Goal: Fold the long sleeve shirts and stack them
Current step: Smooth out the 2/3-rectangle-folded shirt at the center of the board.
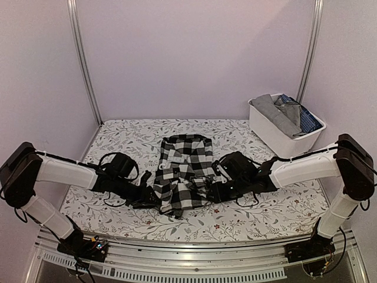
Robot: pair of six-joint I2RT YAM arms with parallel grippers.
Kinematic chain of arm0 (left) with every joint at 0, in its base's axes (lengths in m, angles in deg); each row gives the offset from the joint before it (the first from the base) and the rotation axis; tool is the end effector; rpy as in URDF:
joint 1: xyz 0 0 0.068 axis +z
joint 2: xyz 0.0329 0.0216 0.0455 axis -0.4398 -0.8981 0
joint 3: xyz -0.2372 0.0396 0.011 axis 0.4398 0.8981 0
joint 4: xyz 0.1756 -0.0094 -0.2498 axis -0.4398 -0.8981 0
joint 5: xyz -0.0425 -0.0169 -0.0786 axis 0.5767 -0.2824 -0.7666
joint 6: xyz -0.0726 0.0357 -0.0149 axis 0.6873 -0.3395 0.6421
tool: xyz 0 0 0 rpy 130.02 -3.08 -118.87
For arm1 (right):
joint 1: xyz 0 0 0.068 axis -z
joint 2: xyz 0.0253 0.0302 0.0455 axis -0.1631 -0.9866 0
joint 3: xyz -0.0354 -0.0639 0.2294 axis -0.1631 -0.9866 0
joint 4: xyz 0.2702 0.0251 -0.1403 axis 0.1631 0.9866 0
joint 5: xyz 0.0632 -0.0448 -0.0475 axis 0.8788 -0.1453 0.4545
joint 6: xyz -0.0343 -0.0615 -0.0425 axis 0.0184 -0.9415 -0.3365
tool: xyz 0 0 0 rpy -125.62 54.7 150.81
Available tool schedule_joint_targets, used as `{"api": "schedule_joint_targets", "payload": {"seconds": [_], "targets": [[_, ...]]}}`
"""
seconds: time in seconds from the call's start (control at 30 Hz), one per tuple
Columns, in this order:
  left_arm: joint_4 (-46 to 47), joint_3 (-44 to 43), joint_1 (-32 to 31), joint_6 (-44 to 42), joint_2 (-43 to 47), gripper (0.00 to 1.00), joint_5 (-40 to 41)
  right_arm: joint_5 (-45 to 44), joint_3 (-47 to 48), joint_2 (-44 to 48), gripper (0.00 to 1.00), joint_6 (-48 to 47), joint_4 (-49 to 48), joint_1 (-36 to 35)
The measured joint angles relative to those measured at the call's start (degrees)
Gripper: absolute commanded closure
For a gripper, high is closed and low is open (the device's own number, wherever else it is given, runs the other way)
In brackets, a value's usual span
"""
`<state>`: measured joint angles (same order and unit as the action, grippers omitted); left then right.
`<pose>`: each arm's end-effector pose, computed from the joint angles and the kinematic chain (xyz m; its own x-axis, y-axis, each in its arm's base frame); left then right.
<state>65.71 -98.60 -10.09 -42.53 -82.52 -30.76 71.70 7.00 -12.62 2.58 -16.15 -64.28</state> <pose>0.2182 -0.2048 0.0329 -0.9963 -0.0029 -0.0856 0.0559 0.7348 -0.6760 0.2159 0.3156 0.0621 -0.8461 -0.2386 -0.4767 -0.4445 0.8093 0.3840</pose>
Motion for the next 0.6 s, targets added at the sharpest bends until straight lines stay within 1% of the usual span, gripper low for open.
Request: {"api": "schedule_joint_targets", "payload": {"seconds": [0.07,0.2,0.23,0.33,0.4,0.6], "targets": [[0.4,-0.6,-0.6,0.6,0.0,0.67,-0.3,-0.3,0.6,-0.1,0.66,-0.3,0.2,-0.1],[1.0,-1.5,-1.3,1.4,0.0,0.87,-0.7,-0.4,1.3,-0.2,0.82,-0.4,0.7,-0.2],[1.1,-1.6,-1.4,1.5,0.0,0.9,-0.9,-0.4,1.5,-0.3,0.85,-0.5,0.9,-0.2],[1.3,-1.8,-1.7,2.3,0.0,0.95,-1.2,-0.4,2.2,-0.4,0.92,-0.6,1.6,-0.2],[1.5,-1.8,-1.7,2.8,0.0,0.96,-1.5,-0.4,2.5,-0.4,0.95,-0.7,1.9,-0.2],[0.4,-3.8,-1.7,3.6,0.5,0.98,-2.0,-0.6,4.3,-0.4,0.98,-0.4,3.4,-0.2]]}}
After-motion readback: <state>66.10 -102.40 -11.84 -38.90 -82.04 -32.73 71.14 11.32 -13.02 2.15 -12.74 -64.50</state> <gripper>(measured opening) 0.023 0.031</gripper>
